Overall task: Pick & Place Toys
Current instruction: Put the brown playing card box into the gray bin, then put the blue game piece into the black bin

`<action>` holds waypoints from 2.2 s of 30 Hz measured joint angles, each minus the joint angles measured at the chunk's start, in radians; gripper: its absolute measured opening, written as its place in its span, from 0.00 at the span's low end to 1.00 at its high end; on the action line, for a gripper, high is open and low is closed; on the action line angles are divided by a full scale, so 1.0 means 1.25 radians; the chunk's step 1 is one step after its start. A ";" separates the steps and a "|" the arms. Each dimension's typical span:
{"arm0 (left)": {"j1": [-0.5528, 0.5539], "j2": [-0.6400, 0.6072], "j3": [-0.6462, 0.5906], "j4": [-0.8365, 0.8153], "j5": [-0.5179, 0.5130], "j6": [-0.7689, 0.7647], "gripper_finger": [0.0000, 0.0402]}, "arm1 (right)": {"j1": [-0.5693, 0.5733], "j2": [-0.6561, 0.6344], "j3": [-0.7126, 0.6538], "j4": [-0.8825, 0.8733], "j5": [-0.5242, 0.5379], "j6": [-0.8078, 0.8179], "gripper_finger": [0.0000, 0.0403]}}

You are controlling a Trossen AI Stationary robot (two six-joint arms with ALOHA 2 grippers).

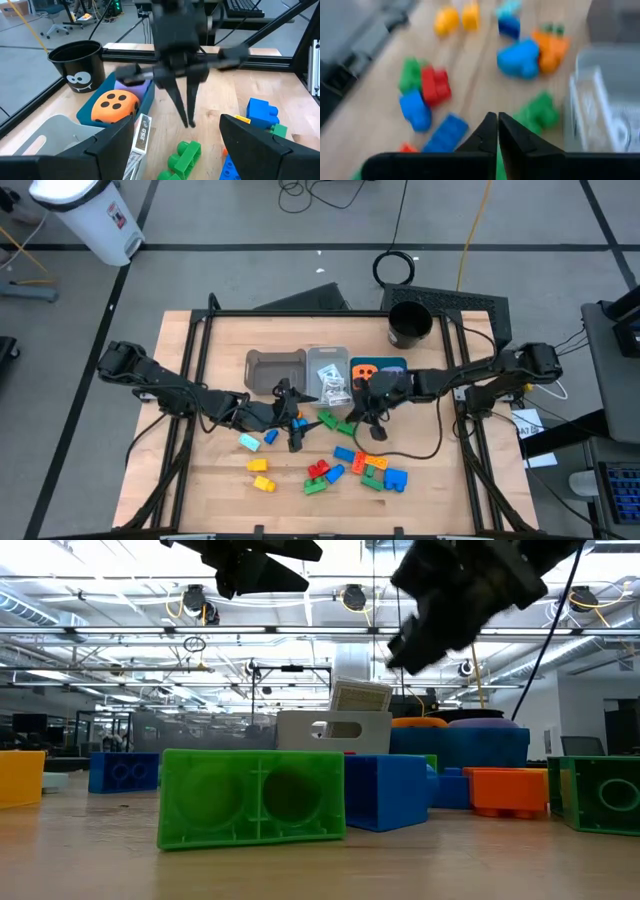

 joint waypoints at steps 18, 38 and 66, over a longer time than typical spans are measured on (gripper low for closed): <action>0.000 0.000 0.000 0.000 0.000 0.000 0.74 | -0.037 0.028 0.000 0.106 0.504 -0.229 0.00; 0.000 0.000 0.000 -0.003 0.000 -0.011 0.74 | 0.160 -0.011 -0.001 0.005 0.513 -0.066 0.01; 0.000 0.003 0.000 -0.018 0.000 -0.042 0.74 | 0.637 0.008 -0.072 -0.199 0.469 0.572 0.77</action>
